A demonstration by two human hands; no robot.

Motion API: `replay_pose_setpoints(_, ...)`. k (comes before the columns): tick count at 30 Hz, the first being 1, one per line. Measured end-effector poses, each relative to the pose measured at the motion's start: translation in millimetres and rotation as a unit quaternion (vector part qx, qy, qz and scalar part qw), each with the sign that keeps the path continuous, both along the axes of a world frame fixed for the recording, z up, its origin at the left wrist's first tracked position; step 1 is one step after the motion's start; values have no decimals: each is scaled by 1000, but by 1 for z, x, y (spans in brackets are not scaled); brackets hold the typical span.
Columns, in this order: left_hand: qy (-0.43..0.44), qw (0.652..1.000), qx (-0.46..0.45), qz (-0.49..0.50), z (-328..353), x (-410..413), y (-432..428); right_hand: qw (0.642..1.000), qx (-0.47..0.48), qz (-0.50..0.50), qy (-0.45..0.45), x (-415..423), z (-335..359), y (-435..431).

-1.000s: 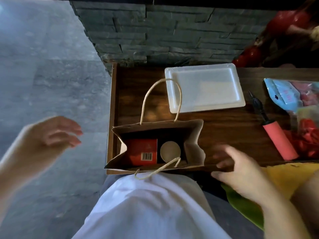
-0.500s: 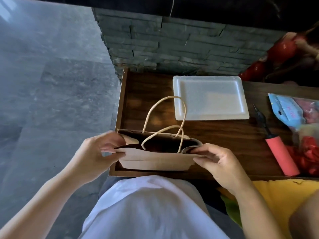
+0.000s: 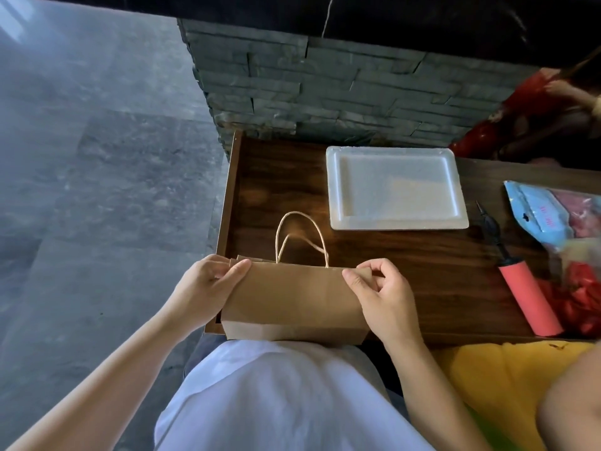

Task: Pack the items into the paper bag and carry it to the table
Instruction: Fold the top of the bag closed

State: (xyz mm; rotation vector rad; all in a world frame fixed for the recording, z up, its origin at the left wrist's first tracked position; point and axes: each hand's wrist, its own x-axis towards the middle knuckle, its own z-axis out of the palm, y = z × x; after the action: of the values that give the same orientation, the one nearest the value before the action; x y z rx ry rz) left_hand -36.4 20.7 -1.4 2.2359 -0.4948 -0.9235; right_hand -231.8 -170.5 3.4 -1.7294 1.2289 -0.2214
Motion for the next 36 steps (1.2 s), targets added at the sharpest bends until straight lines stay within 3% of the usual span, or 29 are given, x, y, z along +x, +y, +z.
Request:
replay_pose_setpoints(3, 43, 998, 9, 34, -8, -6, -1, 998, -54, 15, 34, 1, -6, 4)
replay_pose_setpoints(5, 36, 999, -10, 0, -12, -11, 2, 990, -105, 74, 58, 0, -9, 7)
replay_pose_setpoints(7, -64, 995, -25, -74, -14, -12, 6, 980, -143, 113, 73, -2, -10, 10)
replay_pose_setpoints(10, -174, 962, -6, -212, -9, -14, 11, 950, -194, 189, 156, -6, -12, 11)
replay_pose_setpoints(13, -267, 933, 2, -241, -11, -19, 7, 915, -207, 255, 235, -4, -12, 16)
replay_pose_setpoints(17, -299, 923, -65, -234, -17, -23, -9, 908, -267, 275, 168, 19, -12, 27)
replay_pose_setpoints(22, -274, 891, -128, -339, -29, -22, -26, 895, -254, 362, 56, 46, -25, 36)
replay_pose_setpoints(26, -259, 928, -89, -251, -42, 11, -10, 918, -254, 298, 70, 24, -42, 2)
replay_pose_setpoints(29, -191, 967, -50, -161, -50, 33, 13, 958, -188, 188, 103, -6, -57, -32)
replay_pose_setpoints(32, -141, 976, 6, -165, -60, 34, 19, 988, -30, 132, 74, -20, -68, -39)
replay_pose_setpoints(36, -79, 994, -72, 2, -58, 23, 15, 992, 110, 63, -5, -27, -72, -37)
